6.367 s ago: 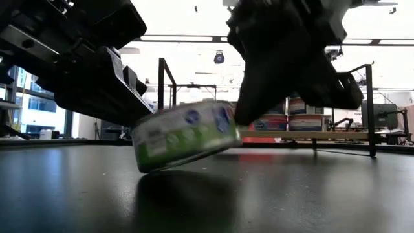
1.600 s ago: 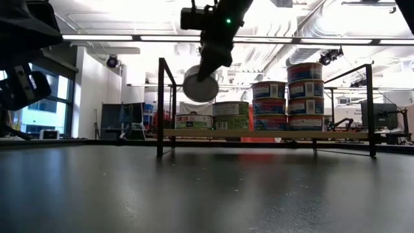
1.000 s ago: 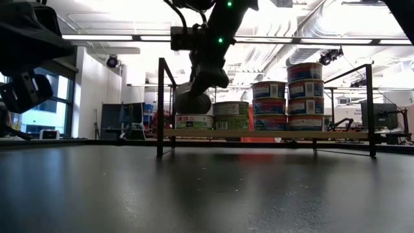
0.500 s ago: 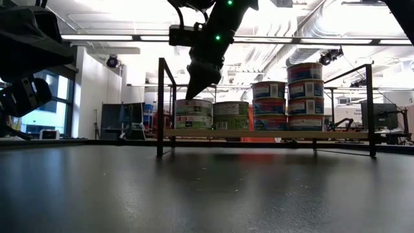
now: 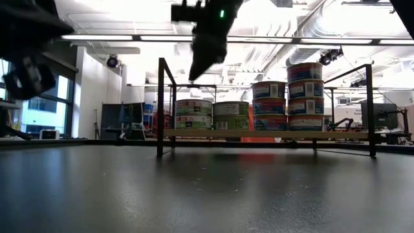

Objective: Stack canned seafood by type on shelf
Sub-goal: Adjust the shelf

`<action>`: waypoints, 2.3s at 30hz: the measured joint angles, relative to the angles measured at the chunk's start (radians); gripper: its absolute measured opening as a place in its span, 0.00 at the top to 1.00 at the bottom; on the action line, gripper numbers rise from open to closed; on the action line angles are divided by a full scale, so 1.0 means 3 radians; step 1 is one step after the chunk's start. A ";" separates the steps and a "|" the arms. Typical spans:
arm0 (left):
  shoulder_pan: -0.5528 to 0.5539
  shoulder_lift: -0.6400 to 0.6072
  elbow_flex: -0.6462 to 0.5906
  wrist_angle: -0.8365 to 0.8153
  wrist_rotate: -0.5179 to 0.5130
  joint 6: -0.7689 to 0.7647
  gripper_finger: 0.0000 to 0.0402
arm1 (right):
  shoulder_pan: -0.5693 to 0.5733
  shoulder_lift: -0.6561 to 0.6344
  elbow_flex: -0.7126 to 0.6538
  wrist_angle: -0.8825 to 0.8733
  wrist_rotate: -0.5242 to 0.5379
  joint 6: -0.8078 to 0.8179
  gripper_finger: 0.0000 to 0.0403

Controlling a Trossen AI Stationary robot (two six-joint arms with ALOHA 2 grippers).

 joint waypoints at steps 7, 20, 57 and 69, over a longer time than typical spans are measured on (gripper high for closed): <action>0.0373 -0.0314 0.0491 -0.1224 0.0645 0.0580 1.00 | 0.0125 -0.0022 0.0618 -0.0997 -0.0660 0.0768 0.51; 0.1137 -0.0471 0.1470 -0.1901 0.1424 0.2791 1.00 | 0.0817 -0.0877 -0.0248 -0.1710 -0.1062 0.2342 0.51; 0.2162 -0.2217 -0.0621 -0.1423 0.2145 0.2324 1.00 | 0.1965 -0.2136 -0.2040 -0.0854 -0.1549 0.5708 0.87; 0.2161 -0.2214 -0.0621 -0.1513 0.2102 0.2219 1.00 | 0.1483 -0.2757 -0.3425 -0.1973 -0.1171 0.6817 1.00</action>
